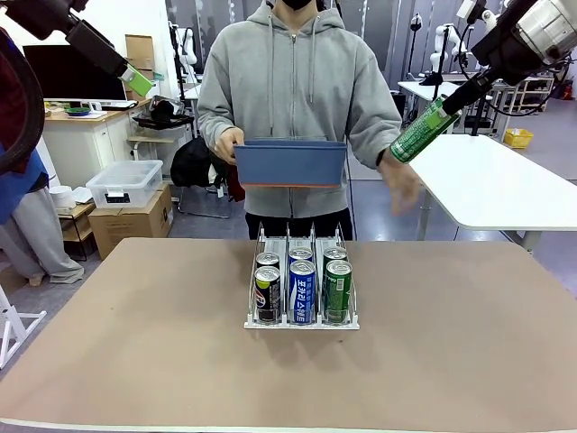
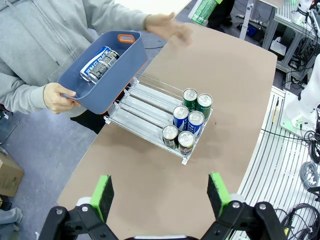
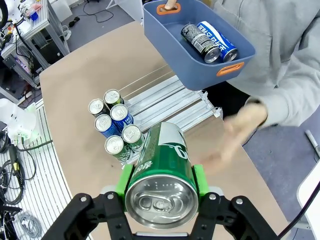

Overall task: Fill the beverage cans into the dispenser.
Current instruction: Place the picked Sprite in the line of the Automatic Can Dispenser with the same cans.

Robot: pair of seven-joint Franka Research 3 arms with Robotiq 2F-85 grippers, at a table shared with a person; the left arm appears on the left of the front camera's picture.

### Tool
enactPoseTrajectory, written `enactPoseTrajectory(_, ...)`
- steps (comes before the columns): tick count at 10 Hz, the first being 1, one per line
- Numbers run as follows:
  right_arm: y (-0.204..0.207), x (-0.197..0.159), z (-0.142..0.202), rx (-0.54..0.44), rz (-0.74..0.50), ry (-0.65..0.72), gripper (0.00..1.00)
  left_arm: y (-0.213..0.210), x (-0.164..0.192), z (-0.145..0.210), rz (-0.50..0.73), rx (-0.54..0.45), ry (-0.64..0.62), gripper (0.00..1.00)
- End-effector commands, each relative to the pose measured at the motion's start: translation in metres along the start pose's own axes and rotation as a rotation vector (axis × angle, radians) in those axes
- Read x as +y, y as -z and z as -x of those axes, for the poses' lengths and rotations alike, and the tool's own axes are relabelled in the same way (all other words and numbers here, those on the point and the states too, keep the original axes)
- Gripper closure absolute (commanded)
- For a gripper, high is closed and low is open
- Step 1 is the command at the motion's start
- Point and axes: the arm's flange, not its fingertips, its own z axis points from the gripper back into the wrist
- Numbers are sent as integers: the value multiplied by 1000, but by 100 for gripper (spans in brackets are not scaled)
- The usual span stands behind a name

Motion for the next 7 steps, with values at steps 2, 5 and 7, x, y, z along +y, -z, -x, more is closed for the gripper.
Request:
enactPoseTrajectory(2, -2, 10, 2, 6, 0, -13, 42, 0, 0, 2, 9, 2, -2, 0)
enactPoseTrajectory(5, -7, 54, 15, 111, 79, 9, 42, 0, 0, 2, 9, 2, -2, 0)
enactPoseTrajectory(7, 2, 86, 24, 187, 210, 84, 42, 0, 0, 2, 9, 2, -2, 0)
